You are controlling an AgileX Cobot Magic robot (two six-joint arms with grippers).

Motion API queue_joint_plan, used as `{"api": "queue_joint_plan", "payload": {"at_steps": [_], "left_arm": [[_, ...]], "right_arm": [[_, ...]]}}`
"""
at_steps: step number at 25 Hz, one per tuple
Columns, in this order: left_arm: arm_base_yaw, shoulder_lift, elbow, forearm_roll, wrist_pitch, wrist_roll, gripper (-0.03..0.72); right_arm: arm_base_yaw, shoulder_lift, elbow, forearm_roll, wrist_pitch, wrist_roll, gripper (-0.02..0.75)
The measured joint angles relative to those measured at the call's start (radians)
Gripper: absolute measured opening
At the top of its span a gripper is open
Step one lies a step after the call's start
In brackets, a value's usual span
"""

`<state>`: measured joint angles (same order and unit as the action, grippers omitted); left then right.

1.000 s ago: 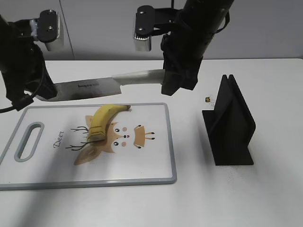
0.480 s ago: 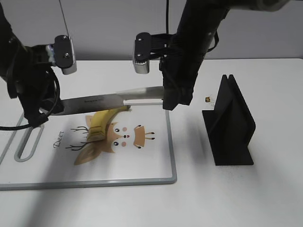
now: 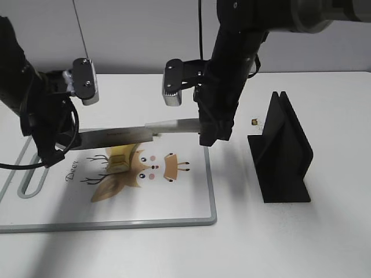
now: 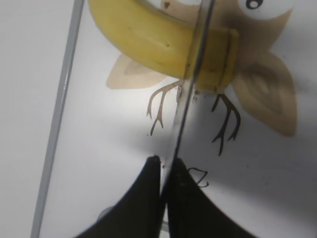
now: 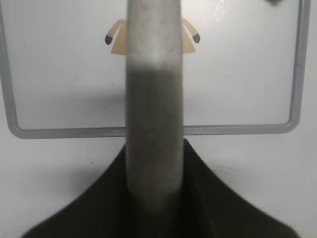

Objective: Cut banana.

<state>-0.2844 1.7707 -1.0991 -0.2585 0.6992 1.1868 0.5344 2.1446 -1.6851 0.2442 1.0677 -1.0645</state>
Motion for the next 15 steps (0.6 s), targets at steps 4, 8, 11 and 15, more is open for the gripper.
{"api": "queue_joint_plan", "payload": {"at_steps": [4,8,11,15], "left_arm": [[0.0,0.025,0.0,-0.006,-0.018,0.0,0.008],[0.0,0.048,0.0,-0.02,-0.037,-0.001,0.007],[0.0,0.054,0.0,-0.019,-0.049,-0.001,0.007],[0.0,0.056,0.0,-0.015,-0.062,-0.001,0.007]], "right_arm": [[0.0,0.004,0.0,-0.005,-0.021,0.0,0.17],[0.0,0.006,0.0,-0.017,-0.038,0.001,0.17],[0.0,0.015,0.0,-0.02,-0.05,0.001,0.171],[0.0,0.02,0.0,-0.025,-0.065,0.001,0.171]]}}
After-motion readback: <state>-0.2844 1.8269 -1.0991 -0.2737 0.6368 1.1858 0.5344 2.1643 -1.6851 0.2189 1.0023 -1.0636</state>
